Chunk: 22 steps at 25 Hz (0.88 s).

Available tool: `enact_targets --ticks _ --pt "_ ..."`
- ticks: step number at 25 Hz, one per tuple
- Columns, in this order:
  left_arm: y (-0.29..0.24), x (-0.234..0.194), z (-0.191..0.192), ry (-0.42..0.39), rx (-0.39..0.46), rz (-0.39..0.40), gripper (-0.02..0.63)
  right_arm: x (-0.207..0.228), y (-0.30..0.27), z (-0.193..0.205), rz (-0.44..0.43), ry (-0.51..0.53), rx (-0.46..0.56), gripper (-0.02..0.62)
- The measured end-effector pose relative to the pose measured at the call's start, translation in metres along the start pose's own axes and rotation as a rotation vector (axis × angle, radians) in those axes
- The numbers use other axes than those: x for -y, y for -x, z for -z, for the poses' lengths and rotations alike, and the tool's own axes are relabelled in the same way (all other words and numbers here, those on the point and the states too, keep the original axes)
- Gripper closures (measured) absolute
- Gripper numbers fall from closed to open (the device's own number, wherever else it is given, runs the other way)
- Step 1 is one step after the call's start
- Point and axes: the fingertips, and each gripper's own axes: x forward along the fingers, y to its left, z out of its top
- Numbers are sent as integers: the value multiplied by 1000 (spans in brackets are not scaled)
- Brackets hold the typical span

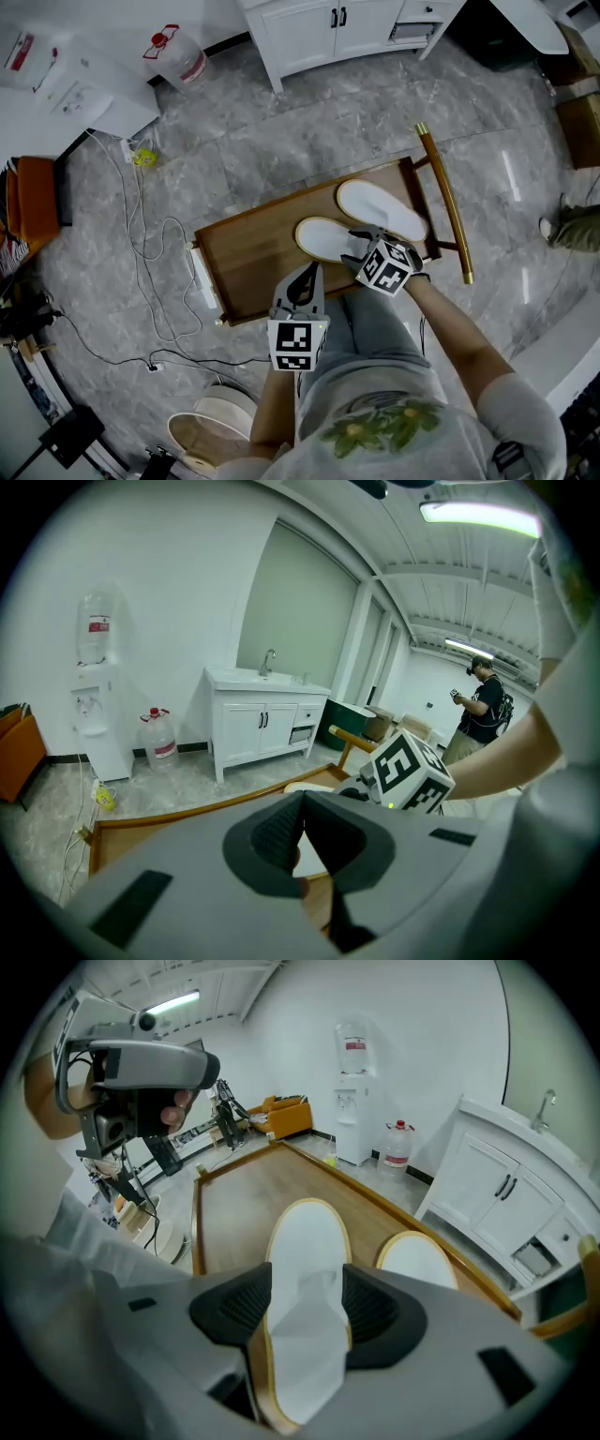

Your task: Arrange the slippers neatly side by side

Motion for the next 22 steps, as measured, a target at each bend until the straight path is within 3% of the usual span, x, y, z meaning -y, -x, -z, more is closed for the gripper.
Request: enact_targets --ticks 6,9,15,22 --pt "-7 -5 -2 -16 2 30 591 2 -16 6 -15 -22 -38 389" --pt "-8 -8 1 -17 -5 39 590 6 -17 7 -6 -73 -30 472" --pt "-10 -12 8 -15 -22 52 590 10 -19 8 20 -132 -31 553" --pt "-13 -12 3 -20 -18 67 591 15 -15 6 49 -338 -10 563"
